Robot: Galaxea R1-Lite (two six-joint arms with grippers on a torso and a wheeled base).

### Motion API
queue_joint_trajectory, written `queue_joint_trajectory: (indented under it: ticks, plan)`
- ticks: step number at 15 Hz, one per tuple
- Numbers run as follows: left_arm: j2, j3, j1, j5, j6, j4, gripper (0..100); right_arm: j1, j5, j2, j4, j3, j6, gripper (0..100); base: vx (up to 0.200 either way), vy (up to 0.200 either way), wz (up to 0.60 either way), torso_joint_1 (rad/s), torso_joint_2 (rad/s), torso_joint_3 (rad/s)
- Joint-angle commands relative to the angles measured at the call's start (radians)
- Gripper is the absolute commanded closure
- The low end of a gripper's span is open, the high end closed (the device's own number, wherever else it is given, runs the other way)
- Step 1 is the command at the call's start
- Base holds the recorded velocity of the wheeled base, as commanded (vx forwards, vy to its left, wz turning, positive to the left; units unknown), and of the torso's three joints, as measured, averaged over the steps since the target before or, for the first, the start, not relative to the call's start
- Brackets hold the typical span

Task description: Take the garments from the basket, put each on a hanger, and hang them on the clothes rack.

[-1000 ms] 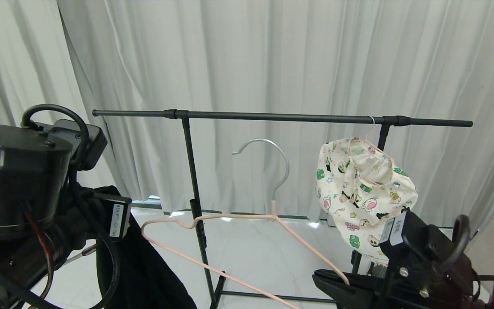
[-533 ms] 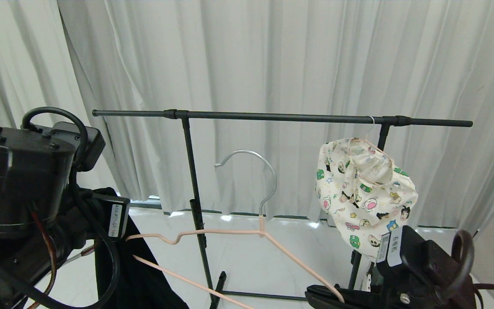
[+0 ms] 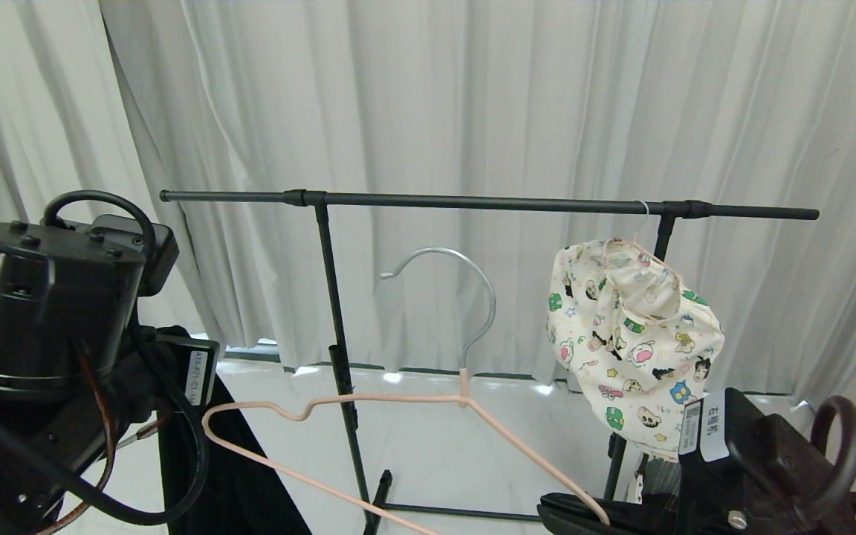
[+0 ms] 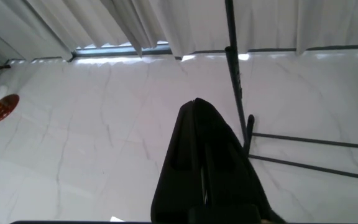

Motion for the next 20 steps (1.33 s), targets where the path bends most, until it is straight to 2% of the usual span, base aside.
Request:
queue_joint_trajectory:
  ticks: [1,5,12,18,20]
  plan:
    - [0.012,-0.003,0.011,0.005,-0.001,0.0,100,0.0,0.0,-0.001,0.0,-0.002,0.0,100,0.0,0.0,0.0,0.0,0.0,0.0]
    - [0.009,-0.001,-0.079,0.005,-0.017,0.0,100,-0.009,0.001,0.033,-0.003,-0.023,0.023,100,0.0,0.0,0.0,0.0,0.0,0.0]
    - [0.012,-0.001,-0.09,0.005,-0.021,0.0,100,-0.063,-0.002,0.051,-0.005,-0.045,0.032,100,0.0,0.0,0.0,0.0,0.0,0.0]
    - [0.012,-0.001,-0.092,0.005,-0.021,0.0,100,-0.059,0.003,0.064,-0.005,-0.08,0.032,100,0.0,0.0,0.0,0.0,0.0,0.0]
    - [0.011,-0.003,-0.128,0.005,-0.022,0.0,100,-0.052,0.001,0.083,-0.005,-0.084,0.032,100,0.0,0.0,0.0,0.0,0.0,0.0]
